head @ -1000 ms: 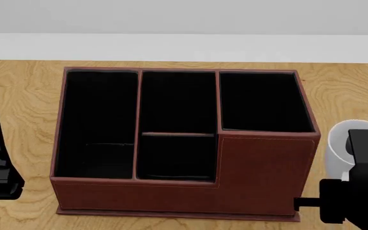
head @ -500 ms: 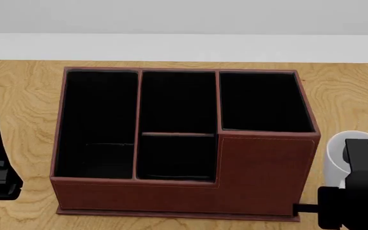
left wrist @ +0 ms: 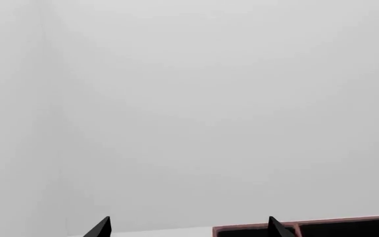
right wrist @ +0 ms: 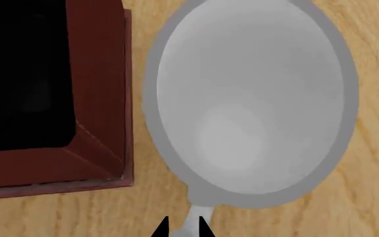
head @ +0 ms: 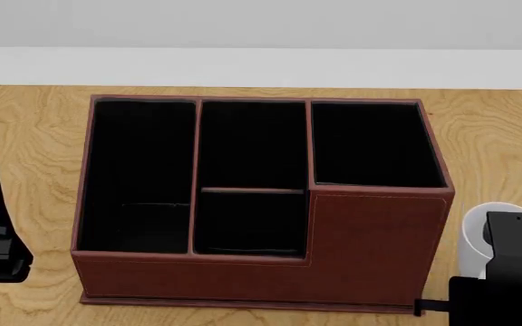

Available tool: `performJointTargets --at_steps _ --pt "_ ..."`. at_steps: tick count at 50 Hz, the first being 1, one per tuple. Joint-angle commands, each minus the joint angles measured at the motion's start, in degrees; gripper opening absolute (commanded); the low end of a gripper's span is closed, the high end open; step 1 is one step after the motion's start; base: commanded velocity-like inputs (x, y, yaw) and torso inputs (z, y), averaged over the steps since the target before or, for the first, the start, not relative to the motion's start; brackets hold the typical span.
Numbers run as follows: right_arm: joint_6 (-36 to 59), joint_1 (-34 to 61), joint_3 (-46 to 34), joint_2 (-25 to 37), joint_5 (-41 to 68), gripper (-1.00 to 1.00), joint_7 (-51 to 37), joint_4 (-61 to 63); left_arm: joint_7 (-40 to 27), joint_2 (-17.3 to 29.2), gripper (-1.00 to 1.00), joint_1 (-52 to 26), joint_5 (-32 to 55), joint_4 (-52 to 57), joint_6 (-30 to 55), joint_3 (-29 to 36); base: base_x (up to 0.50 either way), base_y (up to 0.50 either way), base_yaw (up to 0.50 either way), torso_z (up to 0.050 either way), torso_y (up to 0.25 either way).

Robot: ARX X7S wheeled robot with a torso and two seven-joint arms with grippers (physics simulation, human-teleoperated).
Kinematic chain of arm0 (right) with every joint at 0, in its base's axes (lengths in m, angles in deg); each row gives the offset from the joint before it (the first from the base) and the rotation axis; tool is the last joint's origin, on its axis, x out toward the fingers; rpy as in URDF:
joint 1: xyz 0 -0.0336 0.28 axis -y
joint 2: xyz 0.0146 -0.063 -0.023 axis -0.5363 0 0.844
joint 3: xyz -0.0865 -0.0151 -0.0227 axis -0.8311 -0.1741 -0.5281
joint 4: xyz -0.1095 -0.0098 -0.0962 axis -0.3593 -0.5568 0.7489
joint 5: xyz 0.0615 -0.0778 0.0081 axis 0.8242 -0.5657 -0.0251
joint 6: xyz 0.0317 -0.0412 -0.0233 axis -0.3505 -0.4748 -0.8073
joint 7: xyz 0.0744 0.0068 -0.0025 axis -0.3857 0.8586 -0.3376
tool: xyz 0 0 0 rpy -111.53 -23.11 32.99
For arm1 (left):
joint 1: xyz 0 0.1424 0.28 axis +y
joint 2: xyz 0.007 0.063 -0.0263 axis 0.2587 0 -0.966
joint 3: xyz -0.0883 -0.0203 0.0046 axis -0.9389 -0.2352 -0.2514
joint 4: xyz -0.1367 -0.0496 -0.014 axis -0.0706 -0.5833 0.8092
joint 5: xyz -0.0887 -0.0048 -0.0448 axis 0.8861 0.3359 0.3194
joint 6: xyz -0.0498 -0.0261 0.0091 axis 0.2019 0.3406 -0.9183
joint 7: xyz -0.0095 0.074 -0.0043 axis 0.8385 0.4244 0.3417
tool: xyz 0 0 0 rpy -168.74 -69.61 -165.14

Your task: Pick up the white mug and place it to the right of the caddy.

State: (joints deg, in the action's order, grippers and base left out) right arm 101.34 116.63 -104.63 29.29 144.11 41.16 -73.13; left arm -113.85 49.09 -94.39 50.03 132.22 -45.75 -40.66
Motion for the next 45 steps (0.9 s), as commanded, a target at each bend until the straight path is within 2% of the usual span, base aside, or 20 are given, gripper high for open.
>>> performJointTargets --at_steps 1,45 --pt "-1.6 0.8 -0.8 -2.0 -3.7 -1.0 3.3 -4.7 -0.2 0.0 1.0 -0.4 0.0 -0.1 0.1 0.4 0.0 0.0 0.0 0.0 0.0" --pt "-8.3 2.3 -4.9 -10.7 -10.2 -1.0 13.4 -23.8 -0.4 0.1 1.0 -1.3 0.1 -1.0 -0.1 1.5 0.0 0.0 0.0 0.0 0.0"
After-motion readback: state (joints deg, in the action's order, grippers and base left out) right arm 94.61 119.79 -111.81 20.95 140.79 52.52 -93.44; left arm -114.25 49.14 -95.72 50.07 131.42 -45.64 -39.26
